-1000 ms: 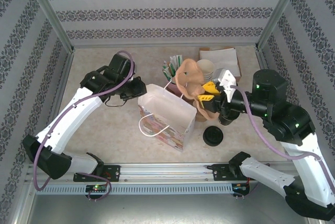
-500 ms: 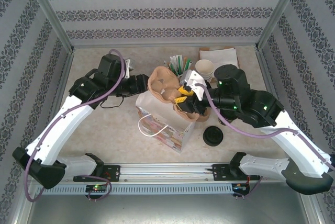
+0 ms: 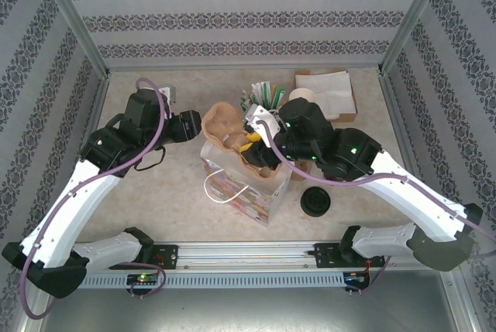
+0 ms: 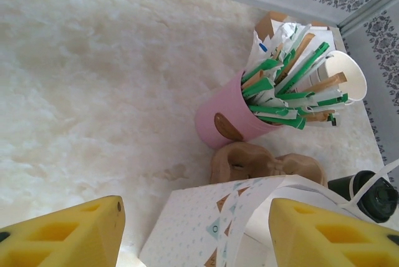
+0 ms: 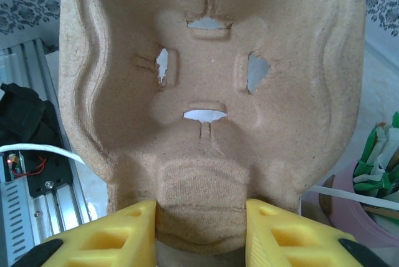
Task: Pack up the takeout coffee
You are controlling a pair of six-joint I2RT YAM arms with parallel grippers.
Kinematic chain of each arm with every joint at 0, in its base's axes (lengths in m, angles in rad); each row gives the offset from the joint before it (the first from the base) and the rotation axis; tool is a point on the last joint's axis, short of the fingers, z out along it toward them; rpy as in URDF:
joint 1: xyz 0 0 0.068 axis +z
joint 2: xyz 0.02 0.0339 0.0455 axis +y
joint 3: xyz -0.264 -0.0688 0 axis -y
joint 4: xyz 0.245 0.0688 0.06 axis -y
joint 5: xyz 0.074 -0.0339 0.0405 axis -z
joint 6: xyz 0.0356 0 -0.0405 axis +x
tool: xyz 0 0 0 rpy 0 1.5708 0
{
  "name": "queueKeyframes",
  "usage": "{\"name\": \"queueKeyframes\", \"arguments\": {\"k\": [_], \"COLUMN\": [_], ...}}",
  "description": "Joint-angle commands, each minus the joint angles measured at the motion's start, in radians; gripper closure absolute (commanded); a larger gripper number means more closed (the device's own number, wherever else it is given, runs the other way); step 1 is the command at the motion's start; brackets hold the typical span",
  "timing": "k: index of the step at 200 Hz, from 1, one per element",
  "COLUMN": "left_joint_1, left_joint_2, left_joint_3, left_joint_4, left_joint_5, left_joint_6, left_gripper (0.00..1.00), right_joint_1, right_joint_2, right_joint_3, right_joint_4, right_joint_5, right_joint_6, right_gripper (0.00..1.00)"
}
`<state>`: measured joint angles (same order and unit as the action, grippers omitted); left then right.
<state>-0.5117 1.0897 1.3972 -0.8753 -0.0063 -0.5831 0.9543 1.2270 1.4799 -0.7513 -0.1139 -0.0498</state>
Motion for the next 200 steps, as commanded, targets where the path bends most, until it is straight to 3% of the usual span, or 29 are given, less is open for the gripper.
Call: {"name": "queueKeyframes", "arguments": {"k": [1, 67, 141, 200], "left_joint_1": [-0.013, -0.012, -0.013, -0.013], "left_joint_2": [-0.008, 0.028, 0.007, 0.039], "left_joint_3": [-0.009, -0.003, -0.027, 0.018], "left_joint_4": [0.003, -0.029, -0.008, -0.052], "left_joint_5": [-0.004, 0.087, 0.076, 0.059], "left_joint_6": [0.067, 0.136, 0.151, 0.183], "left_gripper": [0.37, 0.36, 0.39, 0.35], "right_joint_1": [0.012, 0.014, 0.014, 0.026], "right_joint_2": [0.0, -0.004, -0.029, -0.035], "right_joint_3": [-0.014, -0.103, -0.142, -0.147], "right_joint_4": [0.038, 0.085, 0.058, -0.005], "right_joint_5": [0.06, 0.077, 0.076, 0.09], "right_joint_6": [0.042, 0.06, 0.067, 0.066], "right_gripper": [0.63, 0.64, 0.64, 0.65]}}
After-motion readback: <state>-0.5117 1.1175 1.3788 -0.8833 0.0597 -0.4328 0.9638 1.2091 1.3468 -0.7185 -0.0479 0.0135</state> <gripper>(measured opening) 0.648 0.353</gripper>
